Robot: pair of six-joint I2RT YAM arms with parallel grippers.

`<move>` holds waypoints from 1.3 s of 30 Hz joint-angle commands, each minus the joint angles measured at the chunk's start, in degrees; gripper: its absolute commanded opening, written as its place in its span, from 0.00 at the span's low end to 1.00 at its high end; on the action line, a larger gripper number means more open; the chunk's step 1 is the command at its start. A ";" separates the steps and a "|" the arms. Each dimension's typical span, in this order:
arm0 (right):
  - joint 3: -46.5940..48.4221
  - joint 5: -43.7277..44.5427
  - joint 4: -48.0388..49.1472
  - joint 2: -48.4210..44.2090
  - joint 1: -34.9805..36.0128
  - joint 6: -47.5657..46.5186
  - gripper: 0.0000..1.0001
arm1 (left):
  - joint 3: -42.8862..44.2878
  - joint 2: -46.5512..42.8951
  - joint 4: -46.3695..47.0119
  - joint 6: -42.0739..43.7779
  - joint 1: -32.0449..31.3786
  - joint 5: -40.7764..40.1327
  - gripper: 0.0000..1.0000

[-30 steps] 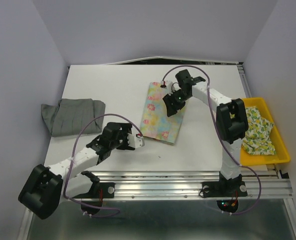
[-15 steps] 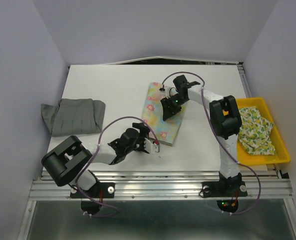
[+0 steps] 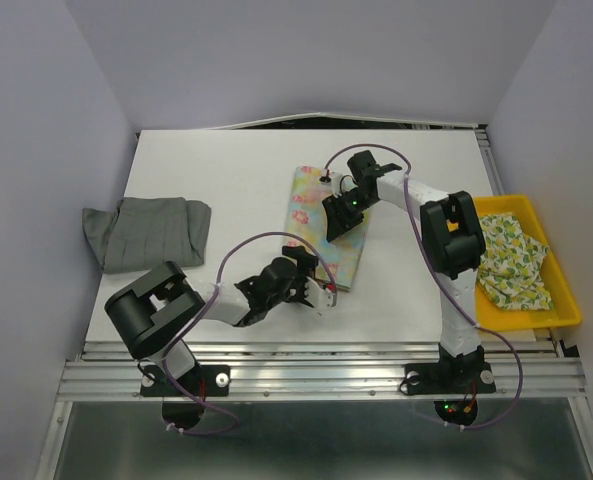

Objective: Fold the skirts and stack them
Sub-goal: Fold the skirt

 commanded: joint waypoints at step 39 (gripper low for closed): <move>-3.61 5.09 -3.90 5.40 0.70 -2.64 0.51 | 13.83 2.71 -28.29 -8.75 -0.95 8.13 0.77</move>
